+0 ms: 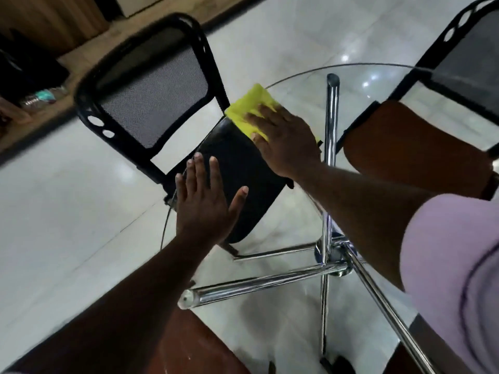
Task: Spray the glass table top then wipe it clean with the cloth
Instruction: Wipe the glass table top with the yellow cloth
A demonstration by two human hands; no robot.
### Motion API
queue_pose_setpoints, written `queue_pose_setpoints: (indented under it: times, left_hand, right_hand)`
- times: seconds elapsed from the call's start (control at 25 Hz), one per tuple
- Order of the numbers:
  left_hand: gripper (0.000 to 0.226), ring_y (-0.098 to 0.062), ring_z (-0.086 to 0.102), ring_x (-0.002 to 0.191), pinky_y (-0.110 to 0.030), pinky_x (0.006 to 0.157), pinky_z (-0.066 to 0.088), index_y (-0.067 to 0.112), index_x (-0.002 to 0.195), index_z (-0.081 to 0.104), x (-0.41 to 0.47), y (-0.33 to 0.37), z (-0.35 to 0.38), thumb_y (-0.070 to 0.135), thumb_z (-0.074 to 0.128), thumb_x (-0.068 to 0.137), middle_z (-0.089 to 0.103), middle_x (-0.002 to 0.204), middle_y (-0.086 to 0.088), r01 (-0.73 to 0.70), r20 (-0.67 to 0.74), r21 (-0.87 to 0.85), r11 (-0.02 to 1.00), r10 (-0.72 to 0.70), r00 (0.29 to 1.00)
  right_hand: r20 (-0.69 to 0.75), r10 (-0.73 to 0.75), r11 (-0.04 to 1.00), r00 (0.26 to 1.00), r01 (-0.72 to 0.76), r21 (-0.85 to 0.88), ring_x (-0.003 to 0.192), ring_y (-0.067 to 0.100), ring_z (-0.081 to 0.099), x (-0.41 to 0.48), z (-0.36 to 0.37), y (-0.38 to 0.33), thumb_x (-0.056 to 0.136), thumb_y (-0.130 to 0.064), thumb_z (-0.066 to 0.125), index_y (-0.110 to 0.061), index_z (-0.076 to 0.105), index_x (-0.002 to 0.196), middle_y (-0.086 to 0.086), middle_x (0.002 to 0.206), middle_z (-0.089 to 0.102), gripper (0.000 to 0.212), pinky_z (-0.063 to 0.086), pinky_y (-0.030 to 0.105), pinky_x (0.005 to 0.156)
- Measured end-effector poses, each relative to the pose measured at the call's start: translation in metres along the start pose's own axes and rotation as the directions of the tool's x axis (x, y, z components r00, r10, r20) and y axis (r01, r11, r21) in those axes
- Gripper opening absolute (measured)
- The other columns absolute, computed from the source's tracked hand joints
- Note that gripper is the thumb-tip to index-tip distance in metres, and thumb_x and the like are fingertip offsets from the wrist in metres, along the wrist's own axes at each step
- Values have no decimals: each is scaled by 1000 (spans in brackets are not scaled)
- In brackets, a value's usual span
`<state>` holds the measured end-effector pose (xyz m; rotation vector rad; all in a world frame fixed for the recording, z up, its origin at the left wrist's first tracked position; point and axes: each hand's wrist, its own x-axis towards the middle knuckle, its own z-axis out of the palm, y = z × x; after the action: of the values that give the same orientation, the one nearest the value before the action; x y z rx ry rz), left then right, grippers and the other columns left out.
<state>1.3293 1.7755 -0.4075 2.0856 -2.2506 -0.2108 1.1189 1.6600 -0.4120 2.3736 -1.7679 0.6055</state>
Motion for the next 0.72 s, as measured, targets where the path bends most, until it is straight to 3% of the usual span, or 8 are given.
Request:
queue_pose_setpoints:
  times: [0.04,0.08,0.16,0.2,0.32,0.52,0.64,0.72]
  left_hand:
    - [96,-32,-3,162,-57,130,5,14,166,3,13,11,3,79,14,97,-5,175,-17,-30,1,10,999,30,1000]
    - [96,-30,-5,163,-57,130,4,15,166,1,23,19,4,80,13,97,-7,175,-15,-49,4,15,999,49,999]
    - [97,-28,-10,162,-58,130,2,18,166,-3,42,40,6,82,10,95,-11,175,-11,-71,27,24,997,70,997]
    - [96,-26,-12,162,-59,130,0,20,166,-5,49,53,6,83,9,95,-13,175,-9,-77,40,27,997,76,996]
    - [95,-23,-17,161,-59,129,-2,21,166,-8,65,95,7,83,9,95,-17,175,-6,-152,61,45,987,150,987]
    - [98,-23,-17,161,-65,126,-8,25,165,-8,83,152,16,87,8,91,-18,174,-2,-173,73,44,984,169,983]
    - [103,-20,-16,161,-65,127,-2,22,166,-7,81,160,13,89,5,88,-17,175,-1,-162,91,51,985,157,983]
    - [106,-19,-17,161,-62,128,-2,21,166,-8,75,183,13,90,5,86,-17,174,1,-206,114,39,978,200,973]
  right_hand:
    - [-59,197,980,979,-197,-5,145,36,56,2,6,8,105,-47,48,-33,61,152,3,159,59,51,53,54,108]
    - [-56,184,982,981,-186,-38,144,38,57,3,12,13,104,-48,48,-33,61,152,3,159,59,52,53,55,107]
    - [32,-75,997,997,76,-30,147,33,55,6,9,40,104,-50,45,-38,59,153,-1,161,57,52,51,52,111]
    - [45,-60,998,997,60,3,150,31,52,10,0,58,104,-51,43,-40,57,154,-2,164,54,53,49,52,113]
    - [12,325,945,946,-324,-32,155,34,43,8,-11,100,102,-52,38,-41,52,157,-2,168,48,58,44,54,116]
    - [10,341,940,940,-340,-32,157,29,41,-11,-37,164,102,-57,29,-45,48,158,-6,169,45,60,41,53,120]
    - [-23,85,993,996,-86,-78,146,29,56,-46,-42,215,108,-53,38,-40,58,153,-1,159,60,51,50,52,115]
    - [5,242,968,970,-241,-73,152,30,49,-69,-62,244,105,-58,28,-43,53,156,-3,165,53,59,46,54,119]
